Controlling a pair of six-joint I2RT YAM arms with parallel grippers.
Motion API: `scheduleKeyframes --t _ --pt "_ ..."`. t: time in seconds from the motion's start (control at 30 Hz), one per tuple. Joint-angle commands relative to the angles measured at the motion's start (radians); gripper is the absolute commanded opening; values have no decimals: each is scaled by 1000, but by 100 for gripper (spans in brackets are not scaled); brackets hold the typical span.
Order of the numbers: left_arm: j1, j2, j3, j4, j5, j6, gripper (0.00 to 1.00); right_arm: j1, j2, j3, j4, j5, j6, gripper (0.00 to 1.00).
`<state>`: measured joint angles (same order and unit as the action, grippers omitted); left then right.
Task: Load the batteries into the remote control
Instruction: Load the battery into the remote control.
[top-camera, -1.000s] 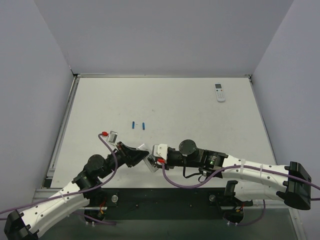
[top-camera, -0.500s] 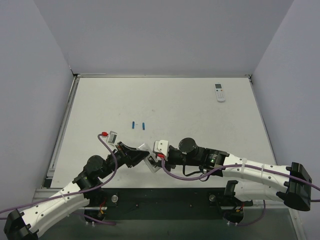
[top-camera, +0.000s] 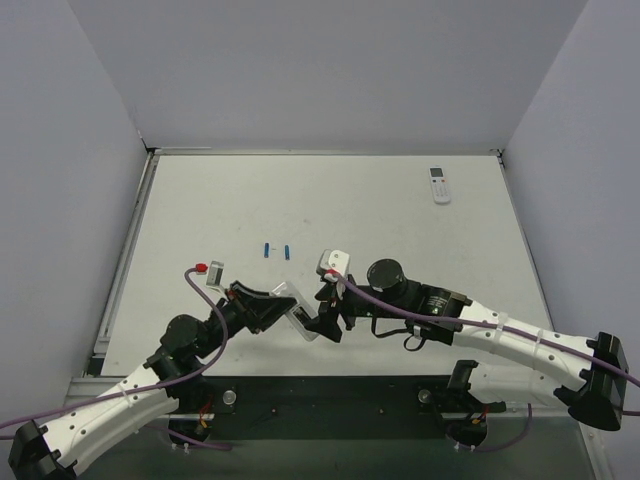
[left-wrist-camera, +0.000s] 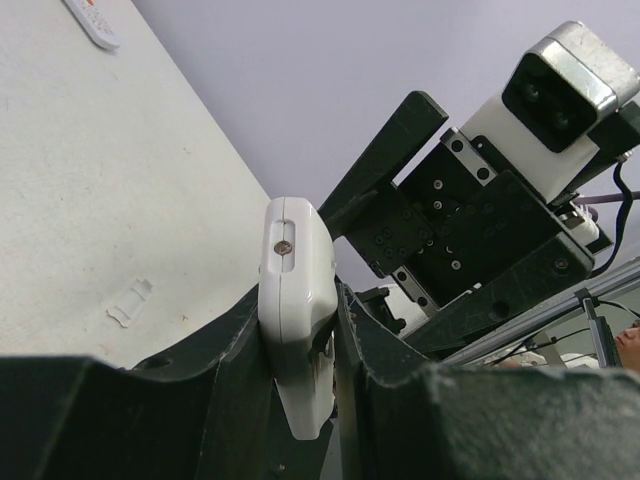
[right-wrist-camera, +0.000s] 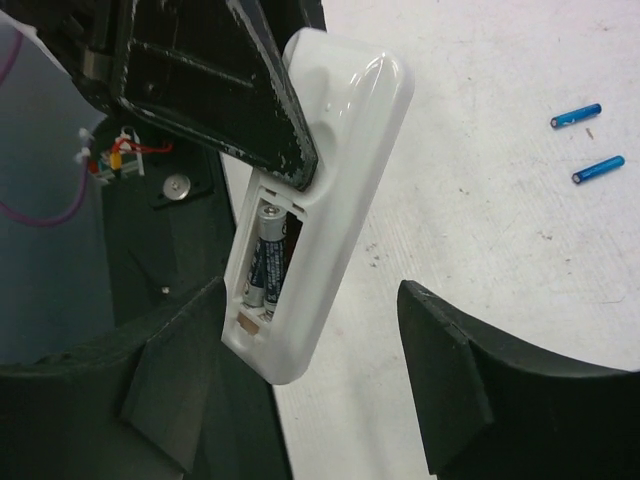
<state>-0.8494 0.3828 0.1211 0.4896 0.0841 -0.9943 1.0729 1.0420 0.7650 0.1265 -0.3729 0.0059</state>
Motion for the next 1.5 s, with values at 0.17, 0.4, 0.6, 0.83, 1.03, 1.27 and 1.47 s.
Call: scheduleKeyframes --t 0.17,0.4,0.6,0.83,1.03,1.27,1.47 --pt "-2 -1 20 92 -33 -30 0 -11 -25 68 71 121 304 64" --pt "-4 -1 17 89 -44 -43 0 -22 18 51 136 186 463 63" --pt "-4 -2 12 87 -52 -50 0 -24 47 54 168 146 497 62" --pt "-2 -12 11 79 -63 -60 0 -24 50 48 159 131 500 60" --pt "-4 -16 11 79 -67 -63 0 -22 47 39 153 124 505 58" --pt "-4 -21 9 76 -70 -69 0 -24 44 37 153 123 508 57" --pt "-2 -24 9 75 -72 -72 0 -25 47 33 153 121 506 56"
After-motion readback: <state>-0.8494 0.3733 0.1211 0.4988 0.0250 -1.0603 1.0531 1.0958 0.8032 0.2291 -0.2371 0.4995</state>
